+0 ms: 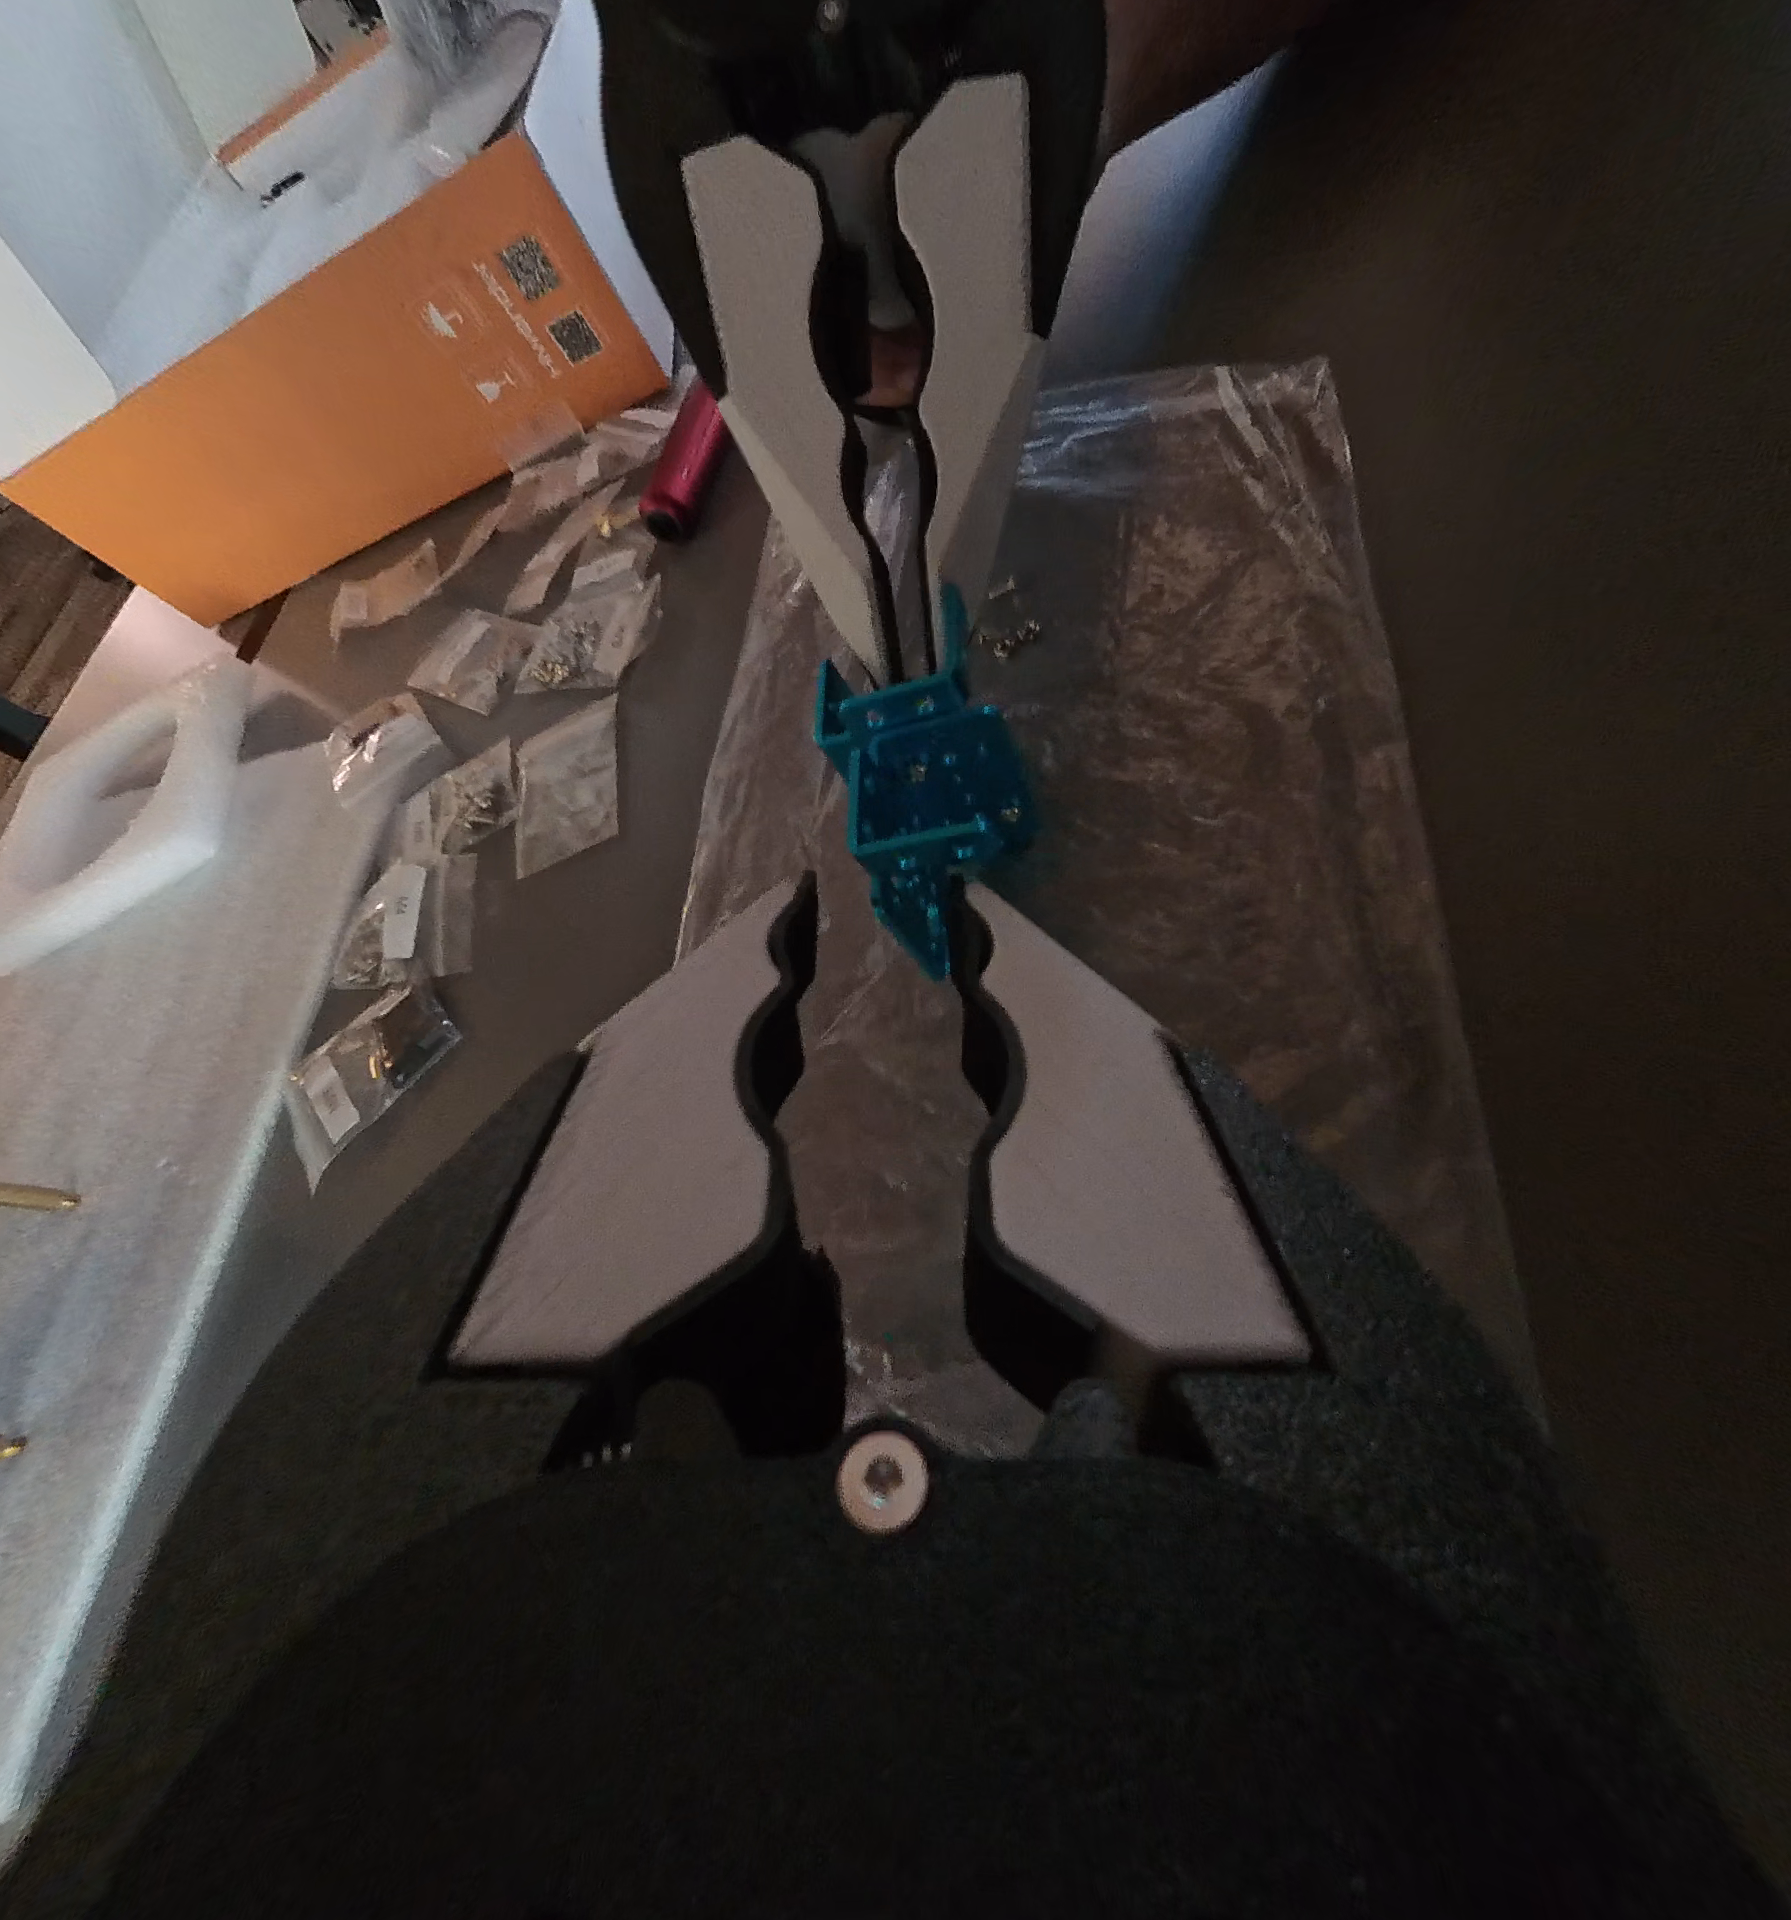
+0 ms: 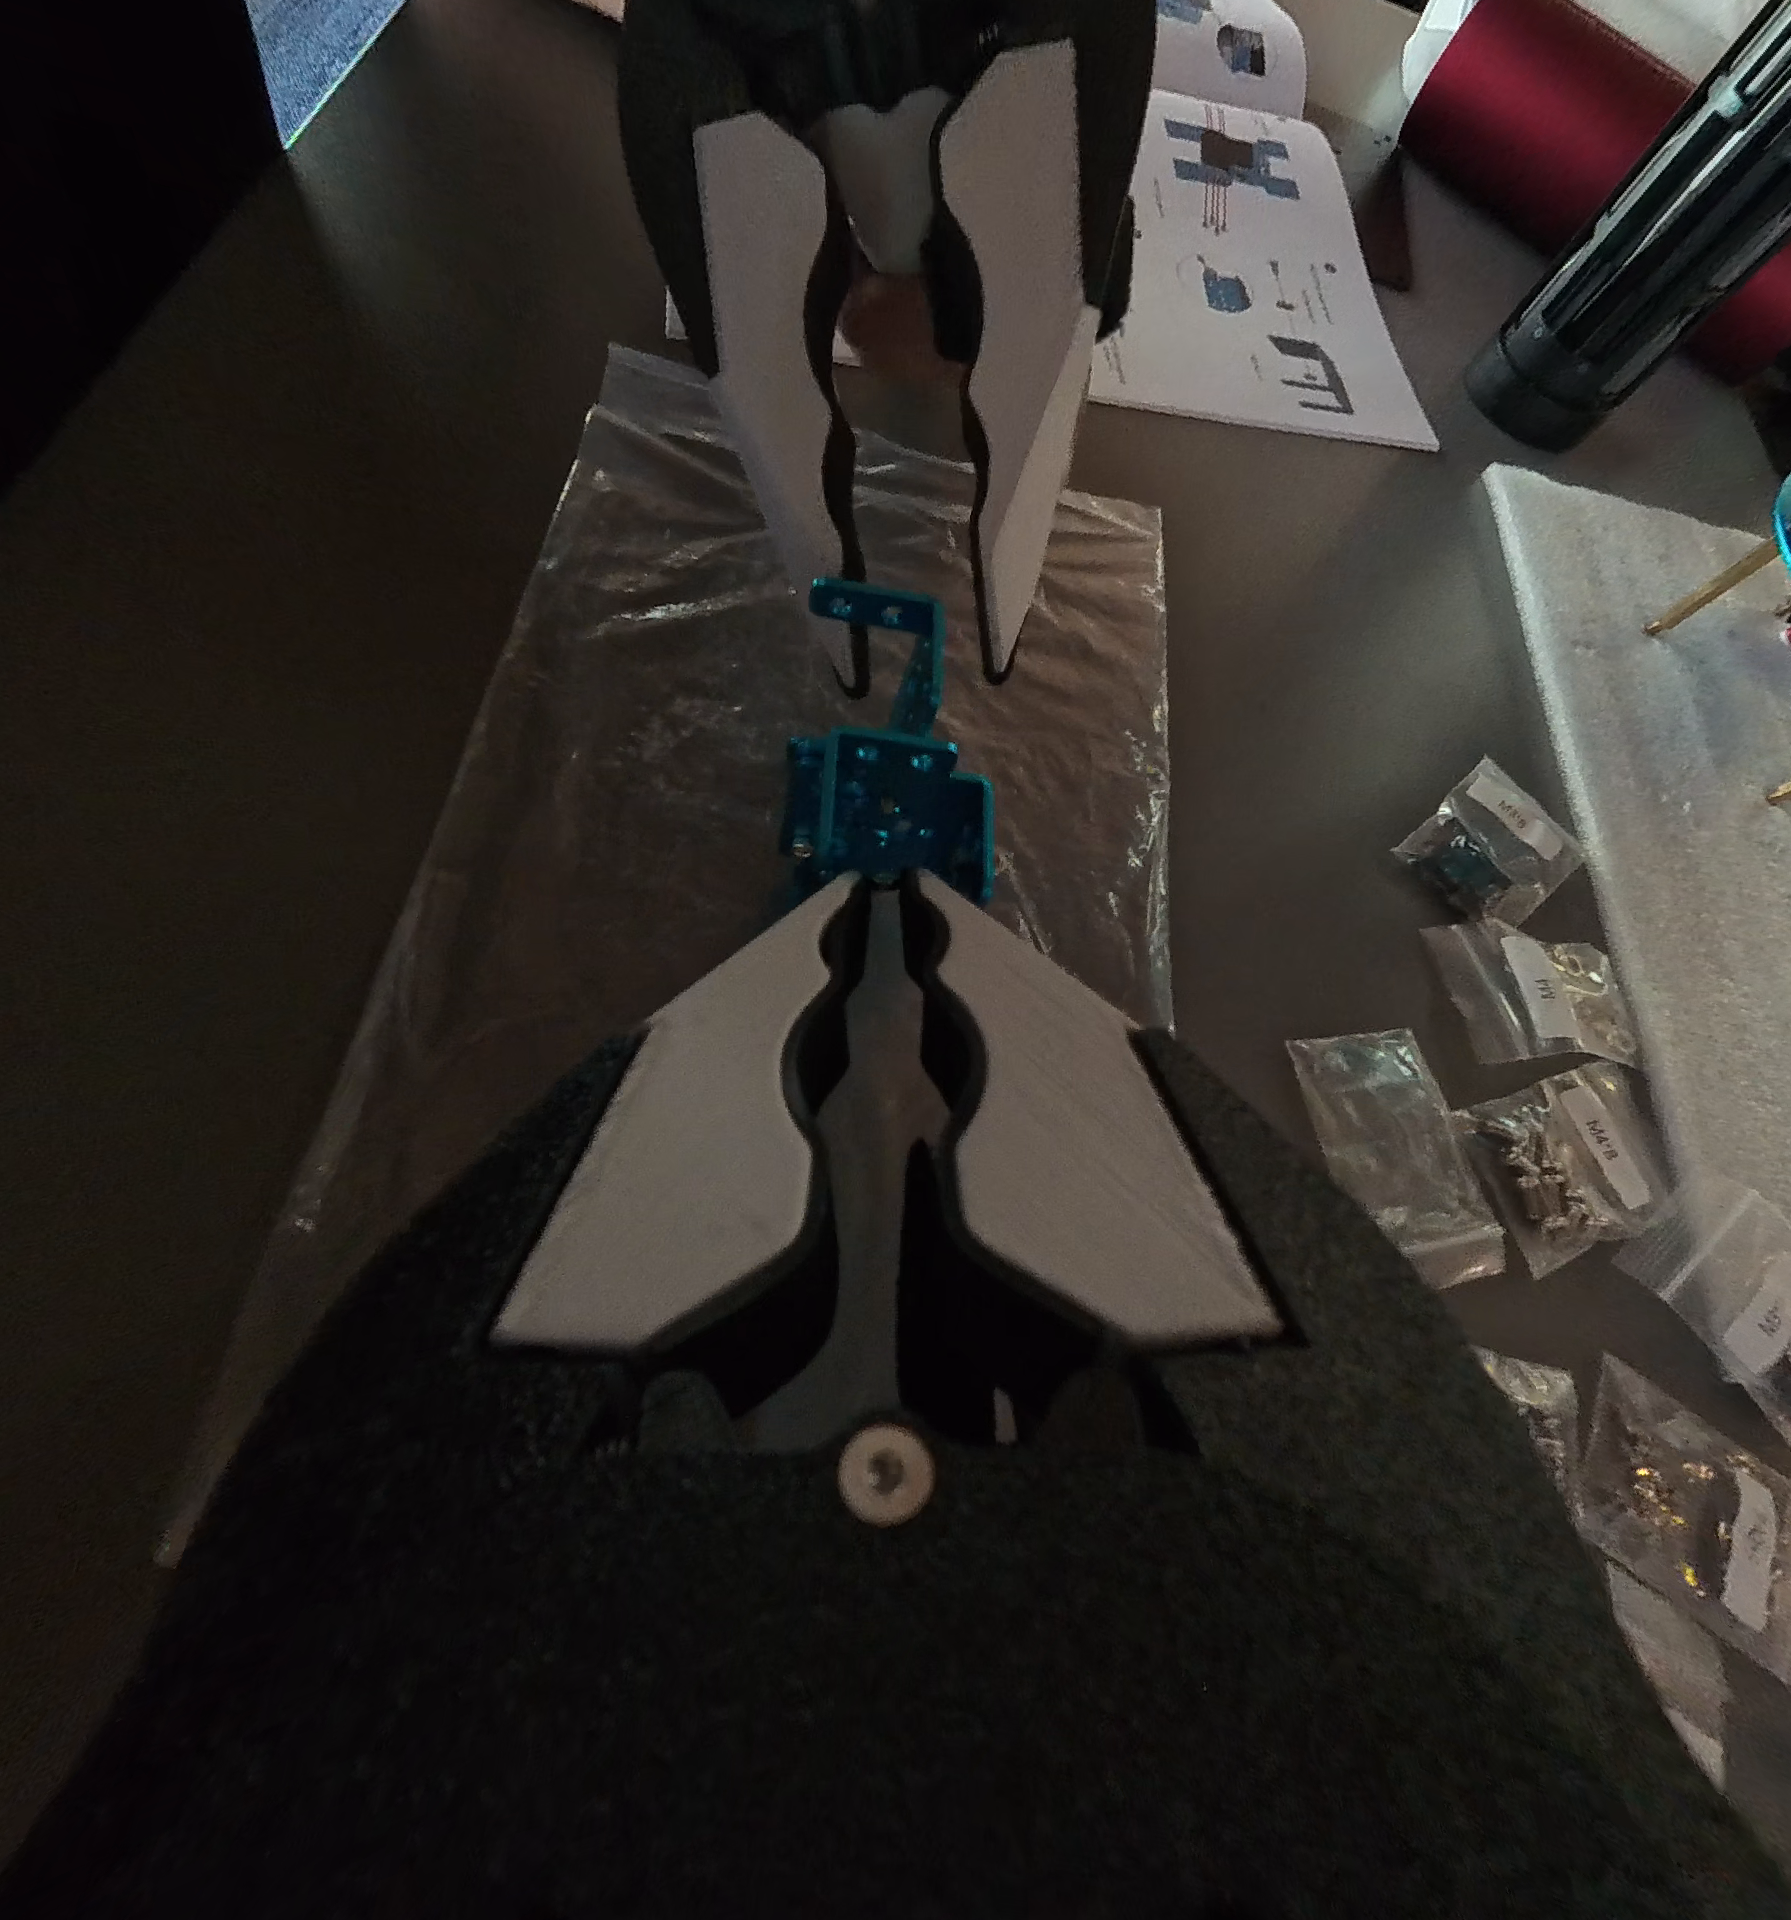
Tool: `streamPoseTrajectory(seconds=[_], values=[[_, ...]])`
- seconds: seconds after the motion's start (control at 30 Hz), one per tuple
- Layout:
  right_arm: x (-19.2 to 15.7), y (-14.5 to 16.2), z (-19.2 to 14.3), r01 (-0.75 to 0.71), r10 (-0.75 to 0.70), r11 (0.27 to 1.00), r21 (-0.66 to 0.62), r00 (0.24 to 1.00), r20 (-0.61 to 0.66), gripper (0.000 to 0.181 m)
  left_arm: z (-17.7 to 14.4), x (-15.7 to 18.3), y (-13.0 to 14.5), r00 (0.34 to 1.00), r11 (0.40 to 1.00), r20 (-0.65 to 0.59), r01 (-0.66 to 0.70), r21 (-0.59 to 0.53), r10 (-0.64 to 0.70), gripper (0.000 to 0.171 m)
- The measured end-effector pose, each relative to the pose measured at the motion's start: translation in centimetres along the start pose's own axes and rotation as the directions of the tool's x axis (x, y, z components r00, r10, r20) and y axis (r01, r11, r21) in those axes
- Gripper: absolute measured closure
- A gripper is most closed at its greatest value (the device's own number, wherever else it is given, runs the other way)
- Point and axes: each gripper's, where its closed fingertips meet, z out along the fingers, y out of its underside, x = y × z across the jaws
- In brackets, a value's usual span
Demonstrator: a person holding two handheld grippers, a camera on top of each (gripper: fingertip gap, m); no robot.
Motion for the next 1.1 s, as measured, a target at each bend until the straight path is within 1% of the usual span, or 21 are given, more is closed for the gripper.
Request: streamPoseTrajectory(seconds=[0.13, 0.27, 0.33, 0.47, 0.53, 0.6, 0.63, 0.7, 0.77, 0.87, 0.97, 1.03, 1.1], values=[[0.0, -0.1, 0.1, -0.004, 0.004, 1.0, 0.005, 1.0, -0.005, 0.176, 0.5, -0.1, -0.1, 1.0, 1.0, 0.002, -0.015, 0.01, 0.015, 0.147], [-0.1, 0.0, 0.3, -0.004, 0.004, 1.0, -0.002, 1.0, 0.001, 0.176, 1.2, -0.1, 0.0, 0.996, 0.996, 0.017, -0.09, -0.009, 0.091, 0.147], [-0.1, 0.2, 0.2, -0.002, 0.002, 1.0, -0.011, 1.0, -0.002, 0.176, 1.4, 0.2, 0.5, 0.992, 0.991, 0.014, -0.125, -0.043, 0.126, 0.147], [-0.1, 0.7, -0.6, -0.039, 0.039, 0.999, -0.028, 0.999, -0.002, 0.176, 1.0, 0.2, 0.7, 0.989, 0.989, 0.046, -0.139, -0.053, 0.141, 0.147], [-0.7, 1.0, -1.3, -0.107, 0.109, 0.993, -0.042, 0.992, 0.058, 0.176, 0.5, 0.2, 0.7, 0.991, 0.99, 0.049, -0.121, -0.066, 0.125, 0.144], [-1.5, 1.7, -2.0, -0.175, 0.187, 0.98, -0.092, 0.974, 0.131, 0.176, -0.1, 0.1, 0.9, 0.993, 0.992, 0.063, -0.098, -0.082, 0.104, 0.143], [-1.7, 2.3, -2.4, -0.185, 0.203, 0.975, -0.125, 0.969, 0.142, 0.176, -0.5, 0.0, 1.1, 0.993, 0.992, 0.071, -0.083, -0.092, 0.09, 0.143], [-2.0, 4.0, -3.4, -0.172, 0.201, 0.965, -0.196, 0.969, 0.142, 0.176, -1.5, -0.2, 1.4, 0.993, 0.993, 0.106, -0.034, -0.11, 0.045, 0.142], [-1.2, 5.9, -4.3, -0.157, 0.184, 0.952, -0.263, 0.979, 0.082, 0.176, -2.5, -0.2, 1.5, 0.99, 0.993, 0.142, 0.04, -0.112, -0.024, 0.142], [-0.6, 7.9, -5.1, -0.154, 0.177, 0.932, -0.329, 0.983, 0.041, 0.177, -4.0, -0.2, 1.6, 0.96, 0.979, 0.233, 0.18, -0.097, -0.153, 0.142], [-0.7, 8.0, -5.2, -0.172, 0.2, 0.933, -0.317, 0.978, 0.059, 0.176, -4.8, 0.9, 1.2, 0.91, 0.94, 0.28, 0.336, -0.061, -0.307, 0.142], [-0.7, 8.1, -5.2, -0.174, 0.205, 0.934, -0.312, 0.976, 0.069, 0.175, -4.3, 2.7, 0.5, 0.877, 0.9, 0.247, 0.435, -0.04, -0.413, 0.142], [-0.7, 8.0, -5.5, -0.191, 0.226, 0.93, -0.313, 0.971, 0.081, 0.166, -3.3, 4.0, -0.6, 0.839, 0.864, 0.246, 0.503, -0.006, -0.486, 0.142]])
